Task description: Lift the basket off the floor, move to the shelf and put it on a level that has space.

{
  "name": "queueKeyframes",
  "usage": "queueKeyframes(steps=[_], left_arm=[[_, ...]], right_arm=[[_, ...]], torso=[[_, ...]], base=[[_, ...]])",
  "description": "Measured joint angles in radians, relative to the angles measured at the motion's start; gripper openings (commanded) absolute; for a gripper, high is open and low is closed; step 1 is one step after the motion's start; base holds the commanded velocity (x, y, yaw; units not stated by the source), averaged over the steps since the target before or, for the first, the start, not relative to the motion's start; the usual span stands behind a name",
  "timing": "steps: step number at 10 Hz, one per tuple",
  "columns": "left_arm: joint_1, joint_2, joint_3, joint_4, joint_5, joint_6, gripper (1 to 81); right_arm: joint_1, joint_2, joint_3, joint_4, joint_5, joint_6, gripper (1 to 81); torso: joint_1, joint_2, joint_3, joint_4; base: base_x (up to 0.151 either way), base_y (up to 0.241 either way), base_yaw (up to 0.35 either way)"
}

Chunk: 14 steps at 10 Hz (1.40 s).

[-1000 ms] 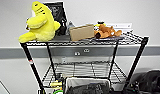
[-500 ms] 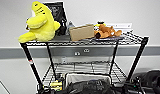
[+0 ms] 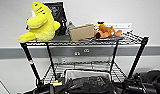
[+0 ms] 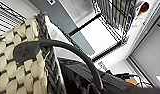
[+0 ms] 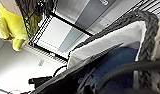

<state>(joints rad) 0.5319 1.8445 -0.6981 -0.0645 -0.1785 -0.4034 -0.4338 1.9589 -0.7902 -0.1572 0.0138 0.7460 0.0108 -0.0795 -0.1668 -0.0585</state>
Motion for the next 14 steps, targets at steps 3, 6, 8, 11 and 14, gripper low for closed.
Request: queueKeyframes(steps=[3, 6, 8, 11, 14], left_arm=[[-0.026, -0.013, 0.006, 0.000, 0.002, -0.017, 1.0], [-0.075, -0.016, 0.006, -0.003, 0.032, -0.040, 1.0], [-0.125, -0.016, 0.006, -0.003, 0.060, -0.068, 1.0], [-0.188, -0.004, -0.020, -0.003, 0.098, -0.118, 1.0], [-0.203, 0.040, -0.098, -0.003, 0.134, -0.138, 1.0]], right_arm=[[0.043, -0.003, 0.008, 0.031, -0.019, 0.000, 1.0], [0.072, -0.002, 0.010, 0.054, -0.034, 0.001, 1.0], [0.113, -0.002, 0.011, 0.076, -0.036, 0.000, 1.0], [0.161, 0.007, 0.000, 0.107, -0.048, 0.000, 1.0], [0.171, 0.061, -0.078, 0.119, -0.082, 0.000, 1.0]], torso=[[0.000, 0.000, 0.000, 0.000], [0.000, 0.000, 0.000, 0.000], [0.000, 0.000, 0.000, 0.000], [0.000, 0.000, 0.000, 0.000], [0.000, 0.000, 0.000, 0.000]], base=[[0.000, 0.000, 0.000], [0.000, 0.000, 0.000], [0.000, 0.000, 0.000], [0.000, 0.000, 0.000], [0.000, 0.000, 0.000]])
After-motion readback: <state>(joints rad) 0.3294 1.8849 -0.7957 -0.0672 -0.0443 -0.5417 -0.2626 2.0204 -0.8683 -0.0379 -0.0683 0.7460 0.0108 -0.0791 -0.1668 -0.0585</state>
